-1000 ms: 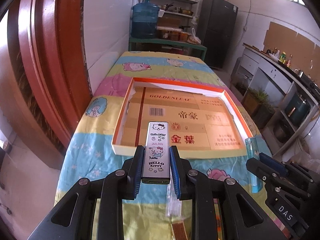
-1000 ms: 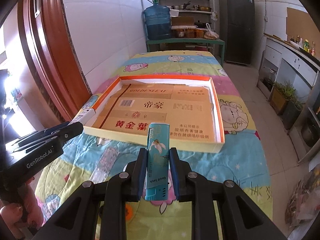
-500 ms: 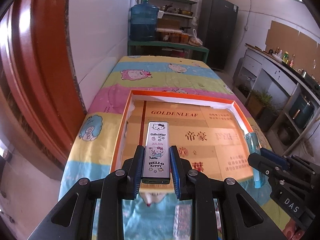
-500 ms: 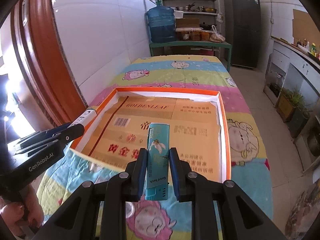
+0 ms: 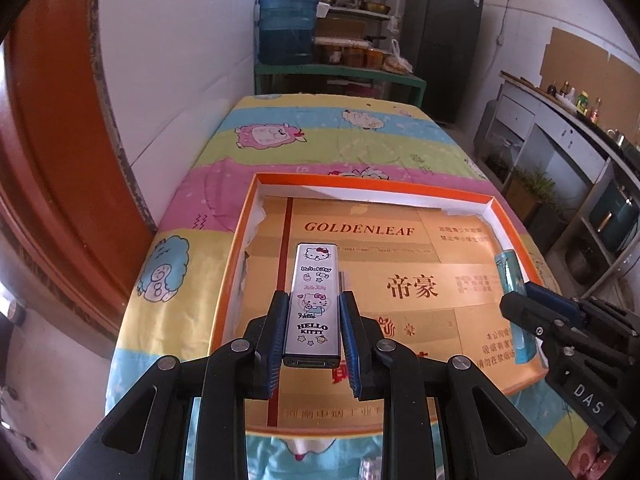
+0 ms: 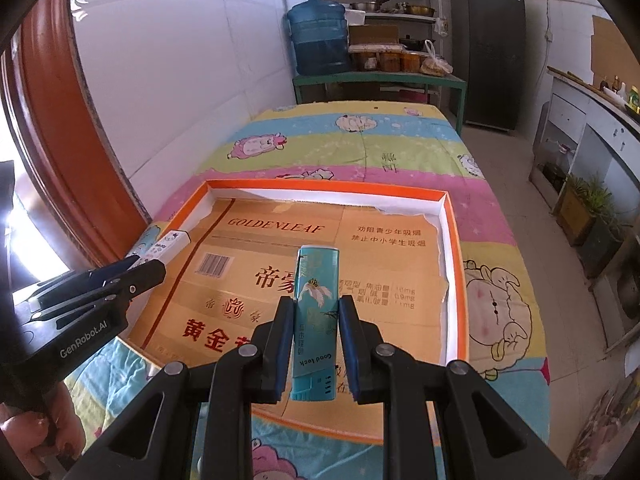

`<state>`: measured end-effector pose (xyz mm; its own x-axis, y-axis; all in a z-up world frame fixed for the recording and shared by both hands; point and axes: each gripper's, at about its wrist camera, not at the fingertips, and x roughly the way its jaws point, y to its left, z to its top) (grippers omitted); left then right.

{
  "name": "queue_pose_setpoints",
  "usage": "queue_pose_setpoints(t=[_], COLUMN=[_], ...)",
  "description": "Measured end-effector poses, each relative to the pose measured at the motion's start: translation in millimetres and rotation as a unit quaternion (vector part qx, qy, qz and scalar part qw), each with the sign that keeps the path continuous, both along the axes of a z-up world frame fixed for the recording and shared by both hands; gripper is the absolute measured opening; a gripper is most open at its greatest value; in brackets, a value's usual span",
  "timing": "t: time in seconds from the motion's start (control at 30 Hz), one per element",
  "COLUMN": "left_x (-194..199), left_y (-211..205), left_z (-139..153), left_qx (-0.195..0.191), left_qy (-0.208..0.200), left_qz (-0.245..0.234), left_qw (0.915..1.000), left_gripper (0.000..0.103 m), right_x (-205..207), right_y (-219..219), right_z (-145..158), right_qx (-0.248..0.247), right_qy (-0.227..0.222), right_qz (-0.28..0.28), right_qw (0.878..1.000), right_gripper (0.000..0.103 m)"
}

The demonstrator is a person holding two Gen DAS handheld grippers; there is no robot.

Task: Organize rigid objects
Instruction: 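Carry the Hello Kitty box and teal lighter over the cardboard lid with both grippers, then open the left gripper to drop the Hello Kitty box while the right releases the lighter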

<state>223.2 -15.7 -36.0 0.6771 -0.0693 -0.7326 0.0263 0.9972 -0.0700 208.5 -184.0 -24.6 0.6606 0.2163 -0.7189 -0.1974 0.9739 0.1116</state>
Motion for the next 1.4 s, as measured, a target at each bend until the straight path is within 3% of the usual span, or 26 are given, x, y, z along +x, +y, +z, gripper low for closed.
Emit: queue_pose_setpoints(t=[0.63, 1.4], left_x=[26, 30], left_y=[-5, -10], left_z=[-36, -50], left_qx=[0.006, 0.010], left_qy=[0.043, 0.034], left_qz=[0.001, -0.009], left_qw=[0.9990, 0.9993], left_gripper=[0.026, 0.029], right_x=[26, 36], right_y=[4, 8], right_z=[-29, -48], right_qx=[-0.008, -0.023], right_qy=[0.039, 0.054], right_qz=[0.004, 0.002], right_qw=[0.999, 0.998], right_gripper=[0.023, 0.023])
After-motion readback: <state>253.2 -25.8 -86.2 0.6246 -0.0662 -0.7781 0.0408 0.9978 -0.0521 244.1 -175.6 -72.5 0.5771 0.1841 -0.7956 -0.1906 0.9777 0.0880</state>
